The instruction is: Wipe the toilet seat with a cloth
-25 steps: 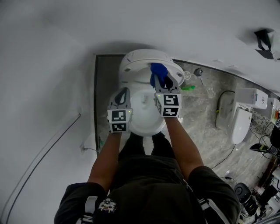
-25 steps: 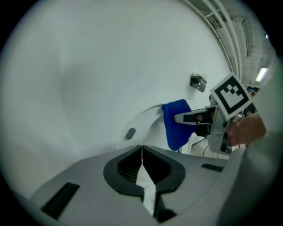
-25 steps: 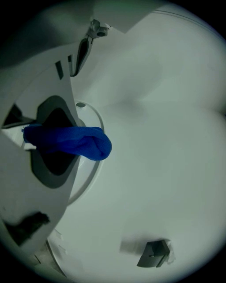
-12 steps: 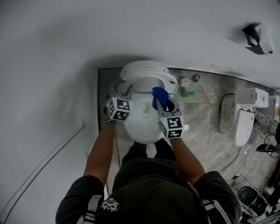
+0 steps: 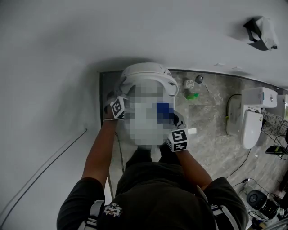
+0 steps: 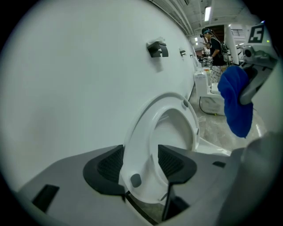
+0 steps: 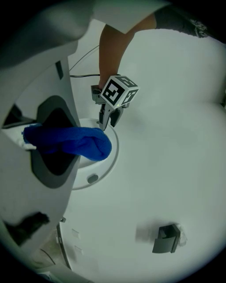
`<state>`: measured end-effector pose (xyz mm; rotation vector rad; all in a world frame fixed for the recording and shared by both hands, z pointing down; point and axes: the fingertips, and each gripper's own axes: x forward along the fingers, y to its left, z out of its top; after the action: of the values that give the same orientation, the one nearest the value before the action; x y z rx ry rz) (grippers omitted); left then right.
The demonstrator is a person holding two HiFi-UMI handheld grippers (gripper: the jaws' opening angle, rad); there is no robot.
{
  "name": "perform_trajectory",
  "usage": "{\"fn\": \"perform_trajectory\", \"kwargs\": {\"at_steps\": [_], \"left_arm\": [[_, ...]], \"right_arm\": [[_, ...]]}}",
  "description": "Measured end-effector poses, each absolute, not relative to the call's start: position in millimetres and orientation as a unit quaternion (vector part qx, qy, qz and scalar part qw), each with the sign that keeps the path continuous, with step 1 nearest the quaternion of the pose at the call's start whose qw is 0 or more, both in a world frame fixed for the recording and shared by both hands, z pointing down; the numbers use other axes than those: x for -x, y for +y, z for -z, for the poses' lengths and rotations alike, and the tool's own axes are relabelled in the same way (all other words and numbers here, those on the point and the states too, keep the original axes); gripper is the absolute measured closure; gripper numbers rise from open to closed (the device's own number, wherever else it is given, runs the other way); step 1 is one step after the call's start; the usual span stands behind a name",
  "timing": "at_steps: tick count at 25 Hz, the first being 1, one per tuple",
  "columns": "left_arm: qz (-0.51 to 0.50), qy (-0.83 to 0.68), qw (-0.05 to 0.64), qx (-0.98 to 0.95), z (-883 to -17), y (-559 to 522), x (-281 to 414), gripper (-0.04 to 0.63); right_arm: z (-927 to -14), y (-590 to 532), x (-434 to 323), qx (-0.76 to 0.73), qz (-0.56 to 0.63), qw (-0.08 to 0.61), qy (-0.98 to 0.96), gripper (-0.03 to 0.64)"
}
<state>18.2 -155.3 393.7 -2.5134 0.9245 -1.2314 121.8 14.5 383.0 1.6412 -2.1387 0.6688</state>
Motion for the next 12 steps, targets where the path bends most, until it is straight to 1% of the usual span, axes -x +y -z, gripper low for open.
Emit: {"fn": "perform_trajectory", "kwargs": {"at_steps": [4, 12], "left_arm": [[0.429, 0.306, 0.096, 0.845, -390, -139, -12, 0.360], [0.437, 0.272, 0.067, 0.855, -384, -98, -3, 0.360]], "right_arm": [[-372, 16, -122, -0.571, -0.230, 0.168, -0.770, 0.522], [-334, 33, -124, -0.554, -0.204, 0.141, -0.795, 0.522]]}}
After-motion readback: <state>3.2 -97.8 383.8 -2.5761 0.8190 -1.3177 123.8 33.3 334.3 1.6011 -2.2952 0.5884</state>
